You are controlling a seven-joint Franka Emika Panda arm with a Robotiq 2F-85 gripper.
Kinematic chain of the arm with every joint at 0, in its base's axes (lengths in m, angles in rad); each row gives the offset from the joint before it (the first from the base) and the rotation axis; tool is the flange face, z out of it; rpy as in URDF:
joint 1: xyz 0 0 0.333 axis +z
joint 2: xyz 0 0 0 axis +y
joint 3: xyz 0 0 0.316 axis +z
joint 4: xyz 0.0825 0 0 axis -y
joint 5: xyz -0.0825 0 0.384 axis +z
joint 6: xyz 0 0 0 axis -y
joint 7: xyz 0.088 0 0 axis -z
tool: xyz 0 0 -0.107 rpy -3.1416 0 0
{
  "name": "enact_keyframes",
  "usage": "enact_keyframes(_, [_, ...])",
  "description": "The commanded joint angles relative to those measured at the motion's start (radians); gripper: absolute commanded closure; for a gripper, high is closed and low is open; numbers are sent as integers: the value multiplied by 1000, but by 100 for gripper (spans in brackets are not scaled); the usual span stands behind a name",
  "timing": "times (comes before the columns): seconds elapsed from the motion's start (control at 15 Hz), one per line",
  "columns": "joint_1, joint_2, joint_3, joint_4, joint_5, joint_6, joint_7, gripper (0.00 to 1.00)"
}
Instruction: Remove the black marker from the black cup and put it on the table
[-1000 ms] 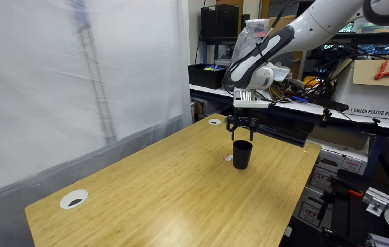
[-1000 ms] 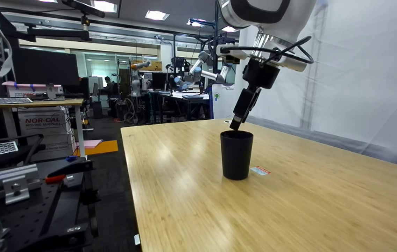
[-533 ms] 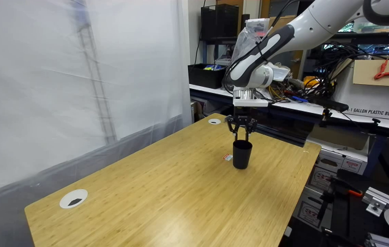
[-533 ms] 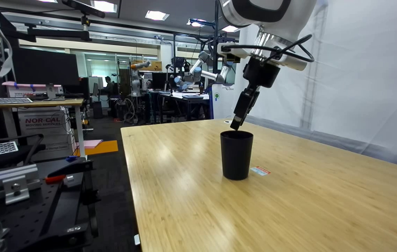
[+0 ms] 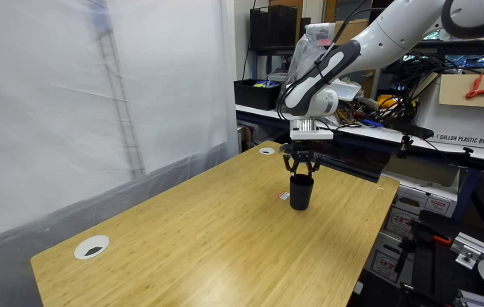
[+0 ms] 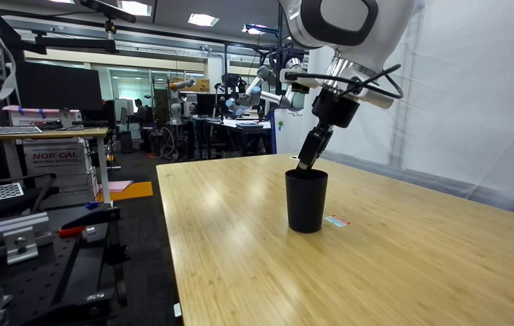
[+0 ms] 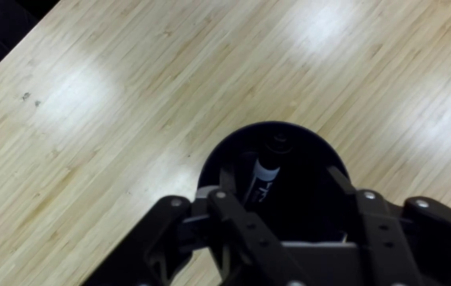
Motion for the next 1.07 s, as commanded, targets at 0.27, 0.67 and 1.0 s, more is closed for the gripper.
enact_keyframes(0.27, [-13, 32, 7, 47, 21, -42, -16, 38])
enact_keyframes(0.67, [-17, 46, 10, 63, 25, -54, -21, 65])
enact_keyframes(1.0, [-18, 69, 12, 78, 25, -62, -23, 43])
